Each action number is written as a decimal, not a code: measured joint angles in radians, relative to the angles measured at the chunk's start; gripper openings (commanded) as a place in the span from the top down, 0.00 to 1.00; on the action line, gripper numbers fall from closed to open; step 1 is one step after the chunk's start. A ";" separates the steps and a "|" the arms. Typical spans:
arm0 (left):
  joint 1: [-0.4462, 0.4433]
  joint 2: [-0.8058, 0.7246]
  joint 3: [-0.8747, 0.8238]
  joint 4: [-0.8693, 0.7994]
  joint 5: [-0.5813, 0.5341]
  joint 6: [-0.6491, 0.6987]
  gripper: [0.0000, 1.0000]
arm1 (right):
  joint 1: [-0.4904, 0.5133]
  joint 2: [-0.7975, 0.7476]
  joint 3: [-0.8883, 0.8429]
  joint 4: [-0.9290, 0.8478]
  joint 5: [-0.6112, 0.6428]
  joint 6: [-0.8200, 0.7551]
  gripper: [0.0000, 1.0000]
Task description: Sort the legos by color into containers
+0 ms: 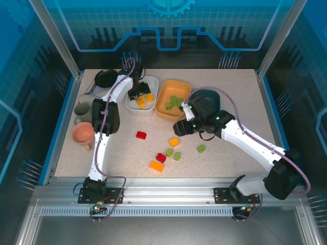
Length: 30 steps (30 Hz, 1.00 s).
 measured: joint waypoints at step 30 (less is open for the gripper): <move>-0.356 -1.441 -1.467 0.337 0.188 -0.204 0.11 | -0.205 -0.005 -0.269 -0.188 0.072 0.518 0.30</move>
